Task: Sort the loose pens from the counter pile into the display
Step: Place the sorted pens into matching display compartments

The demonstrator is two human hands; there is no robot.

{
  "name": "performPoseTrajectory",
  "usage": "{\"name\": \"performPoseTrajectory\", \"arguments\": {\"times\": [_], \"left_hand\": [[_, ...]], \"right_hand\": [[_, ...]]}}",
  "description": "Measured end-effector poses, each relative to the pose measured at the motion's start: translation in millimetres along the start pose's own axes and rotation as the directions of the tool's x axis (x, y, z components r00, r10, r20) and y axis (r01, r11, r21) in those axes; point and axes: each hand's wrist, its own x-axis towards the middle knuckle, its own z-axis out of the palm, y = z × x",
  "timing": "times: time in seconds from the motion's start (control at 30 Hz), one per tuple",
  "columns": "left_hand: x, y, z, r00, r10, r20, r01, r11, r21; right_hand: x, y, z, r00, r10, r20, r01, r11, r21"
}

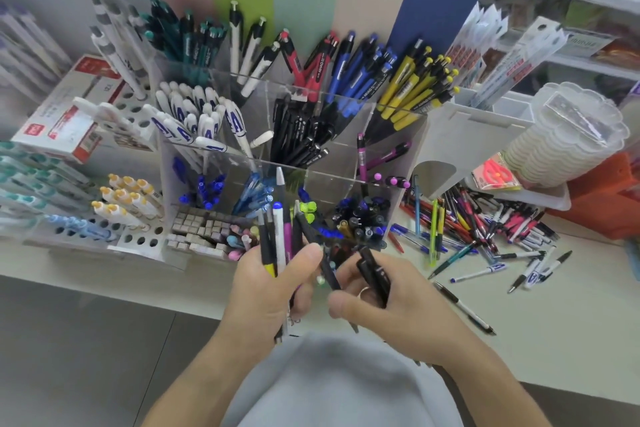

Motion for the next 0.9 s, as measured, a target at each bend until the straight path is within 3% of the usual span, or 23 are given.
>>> {"name": "performPoseTrajectory", "arguments": {"times": [0.1,0.17,0.27,0.3,0.37,0.43,0.5,0.57,0.6,0.63,0.77,0.83,0.9], "left_hand": [[1.5,4.4,-0.7,0.997,-0.013,0.077,0.0,0.987,0.162],[2.7,8.1,-0.4,0.998,-0.012,0.059,0.001,0.982,0.187],[2.7,9.5,-2.2,1.0,-0.001,-0.001,0.001,0.987,0.162],[1.5,8.4,-2.1,1.0,-0.02,-0.005,0.021,0.988,0.156],[-1.3,4.5,-1.4,0.995,-0.095,0.016,0.092,0.985,0.147],[-3.8,3.7,0.0,0.981,-0.174,0.083,0.162,0.978,0.135],[-4.4,6.9,0.2,0.969,-0.201,0.143,0.184,0.975,0.125],[-3.5,11.1,-2.8,0.97,-0.179,0.165,0.159,0.979,0.127],[-2.1,12.5,-5.9,0.975,-0.157,0.157,0.139,0.983,0.119],[0.1,12.4,-9.1,0.981,-0.138,0.139,0.124,0.986,0.109],[9.1,18.6,-21.3,0.996,-0.084,0.024,0.083,0.995,0.062],[13.3,25.1,-26.1,0.999,-0.042,0.006,0.041,0.999,0.024],[18.5,30.6,-31.7,0.999,0.013,-0.036,-0.013,1.0,-0.014]], "right_hand": [[8.5,-5.2,1.6,0.996,-0.082,0.04,0.08,0.996,0.039],[13.5,-6.6,3.9,0.992,-0.122,0.044,0.119,0.99,0.075],[22.2,-7.5,5.9,0.986,-0.155,-0.064,0.166,0.953,0.254],[25.6,-10.7,7.8,0.979,-0.161,-0.126,0.198,0.9,0.389],[32.5,-23.5,11.2,0.96,-0.141,-0.24,0.27,0.679,0.682],[39.1,-32.5,13.0,0.934,-0.133,-0.331,0.347,0.553,0.758],[45.2,-29.9,13.4,0.899,-0.106,-0.426,0.382,0.664,0.643],[45.8,-29.1,11.9,0.854,-0.127,-0.505,0.346,0.863,0.367],[45.7,-29.7,9.8,0.846,-0.167,-0.506,0.326,0.913,0.243],[45.1,-31.8,6.2,0.855,-0.2,-0.479,0.318,0.931,0.178],[43.3,-51.2,-12.6,0.935,-0.227,-0.274,0.287,0.936,0.204],[46.0,-63.2,-18.7,0.914,-0.282,-0.291,0.343,0.921,0.184],[52.0,-75.4,-22.6,0.849,-0.352,-0.393,0.45,0.872,0.193]]}}
